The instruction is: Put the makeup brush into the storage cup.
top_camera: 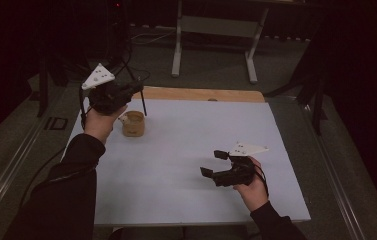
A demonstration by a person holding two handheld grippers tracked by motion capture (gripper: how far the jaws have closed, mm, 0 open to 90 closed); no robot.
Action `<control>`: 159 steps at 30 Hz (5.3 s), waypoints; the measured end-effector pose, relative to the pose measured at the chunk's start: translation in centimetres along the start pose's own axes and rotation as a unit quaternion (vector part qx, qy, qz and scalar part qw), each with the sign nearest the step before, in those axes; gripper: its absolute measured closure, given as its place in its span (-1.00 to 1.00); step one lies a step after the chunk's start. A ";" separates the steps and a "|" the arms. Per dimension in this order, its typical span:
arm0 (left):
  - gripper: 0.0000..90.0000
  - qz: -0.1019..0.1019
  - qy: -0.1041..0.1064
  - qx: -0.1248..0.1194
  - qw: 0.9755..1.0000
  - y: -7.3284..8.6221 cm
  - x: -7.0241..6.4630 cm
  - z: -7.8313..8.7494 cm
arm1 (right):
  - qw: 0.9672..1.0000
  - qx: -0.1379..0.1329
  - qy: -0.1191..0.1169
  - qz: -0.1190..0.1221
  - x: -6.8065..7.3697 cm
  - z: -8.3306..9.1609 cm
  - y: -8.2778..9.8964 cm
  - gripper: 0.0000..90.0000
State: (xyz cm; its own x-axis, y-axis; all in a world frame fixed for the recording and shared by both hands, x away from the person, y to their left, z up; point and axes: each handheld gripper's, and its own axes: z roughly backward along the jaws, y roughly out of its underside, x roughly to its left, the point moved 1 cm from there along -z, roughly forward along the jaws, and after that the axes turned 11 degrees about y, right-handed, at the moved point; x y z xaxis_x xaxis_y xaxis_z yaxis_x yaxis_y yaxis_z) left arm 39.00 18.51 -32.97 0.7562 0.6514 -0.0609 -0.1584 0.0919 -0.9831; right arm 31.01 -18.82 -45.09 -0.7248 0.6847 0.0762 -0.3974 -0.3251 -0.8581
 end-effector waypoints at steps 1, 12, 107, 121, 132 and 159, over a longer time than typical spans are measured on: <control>0.91 0.000 0.000 0.000 1.000 0.0 0.0 0.0 | 1.000 0.000 0.000 0.000 0.0 0.0 0.0 -0.64; 0.91 -0.001 -0.027 -0.004 1.000 -0.5 1.9 -0.7 | 1.000 -0.001 -0.004 -0.002 -0.1 0.1 0.0 -0.64; -0.98 0.132 -0.093 0.141 0.977 8.2 5.5 -3.8 | 1.000 -0.001 0.000 -0.020 -1.0 0.3 0.5 -0.65; -1.00 0.099 -0.007 0.116 0.988 7.3 4.2 -2.0 | 1.000 -0.004 -0.008 -0.019 -1.5 0.4 0.5 -0.68; -1.00 0.063 0.071 0.088 0.992 6.6 1.5 -0.8 | 0.999 -0.026 -0.010 -0.017 -2.4 1.2 0.3 -0.67; -1.00 0.028 0.153 0.102 0.983 10.1 -4.5 3.2 | 1.000 -0.011 -0.001 0.001 -4.1 3.2 2.4 -0.66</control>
State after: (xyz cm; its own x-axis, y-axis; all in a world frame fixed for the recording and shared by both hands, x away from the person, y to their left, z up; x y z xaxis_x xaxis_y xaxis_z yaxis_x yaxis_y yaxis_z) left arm 31.91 18.92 -42.07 0.8931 0.4059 -0.1940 -0.3062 0.2323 -0.9232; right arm 31.23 -24.53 -45.81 -0.7262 0.6833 0.0759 -0.3842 -0.3119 -0.8690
